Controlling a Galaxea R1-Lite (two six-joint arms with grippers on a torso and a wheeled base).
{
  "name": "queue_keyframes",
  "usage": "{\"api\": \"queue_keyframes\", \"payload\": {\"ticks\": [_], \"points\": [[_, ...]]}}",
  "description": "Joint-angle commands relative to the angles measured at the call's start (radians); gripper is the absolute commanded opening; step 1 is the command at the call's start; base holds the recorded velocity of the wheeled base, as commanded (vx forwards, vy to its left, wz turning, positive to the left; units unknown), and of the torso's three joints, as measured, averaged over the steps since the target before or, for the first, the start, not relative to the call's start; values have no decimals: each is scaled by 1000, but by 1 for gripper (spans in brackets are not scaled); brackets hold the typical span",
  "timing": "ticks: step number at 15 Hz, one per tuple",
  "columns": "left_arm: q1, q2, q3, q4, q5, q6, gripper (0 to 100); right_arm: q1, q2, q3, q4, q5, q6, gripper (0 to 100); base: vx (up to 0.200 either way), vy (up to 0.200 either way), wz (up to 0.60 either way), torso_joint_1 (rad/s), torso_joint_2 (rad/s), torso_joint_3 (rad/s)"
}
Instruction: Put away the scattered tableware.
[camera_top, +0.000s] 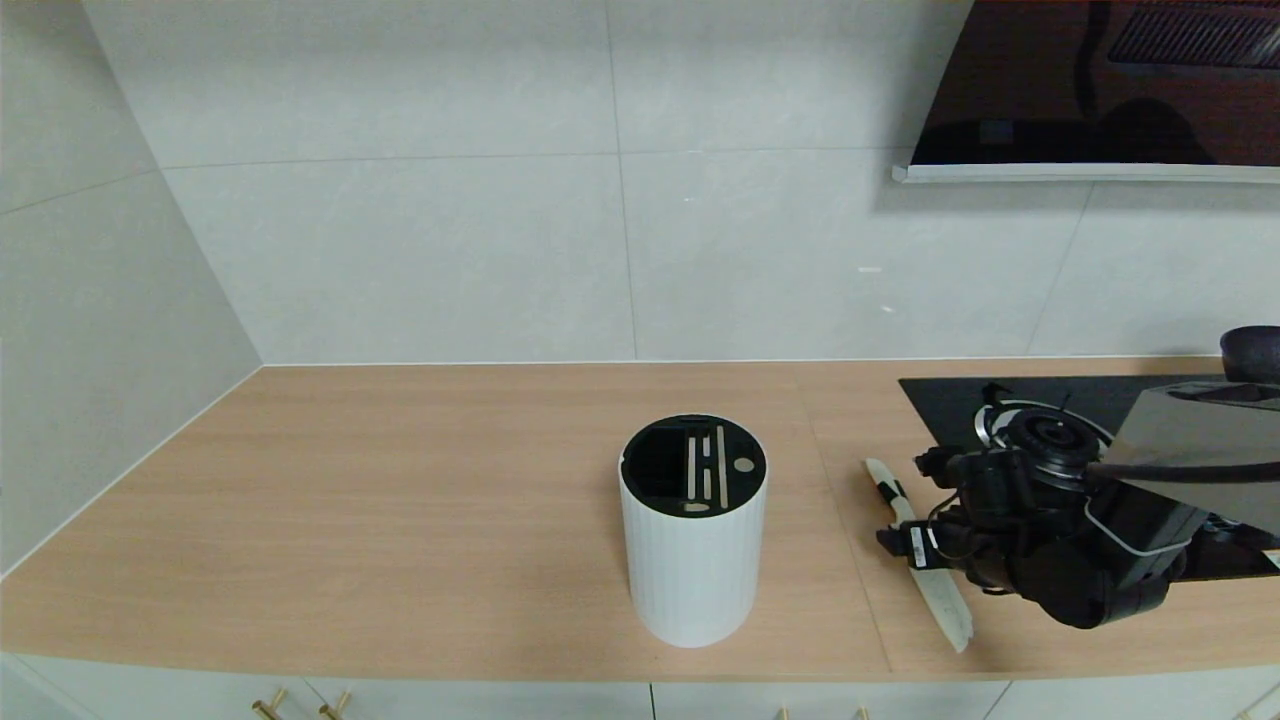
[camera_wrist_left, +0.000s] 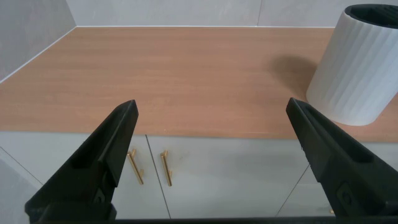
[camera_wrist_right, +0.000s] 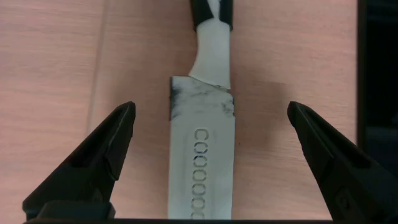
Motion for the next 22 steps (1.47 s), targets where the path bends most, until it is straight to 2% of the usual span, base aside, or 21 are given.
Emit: {"api": "queue_keyframes", "payload": {"ticks": [1,13,14,22], "points": [[-1,0,0,0,0,0,100,2,17,-5,0,-1,0,100,0,0,0,0,0,0],[0,0,0,0,0,0,100,17,34,-15,0,-1,8,100,0,0,0,0,0,0],[0,0,0,1,0,0,100,17,35,-15,0,-1,8,0,0,0,0,0,0,0],[0,0,0,0,0,0,100,17,40,-11,0,-1,8,0,0,0,0,0,0,0]]}}
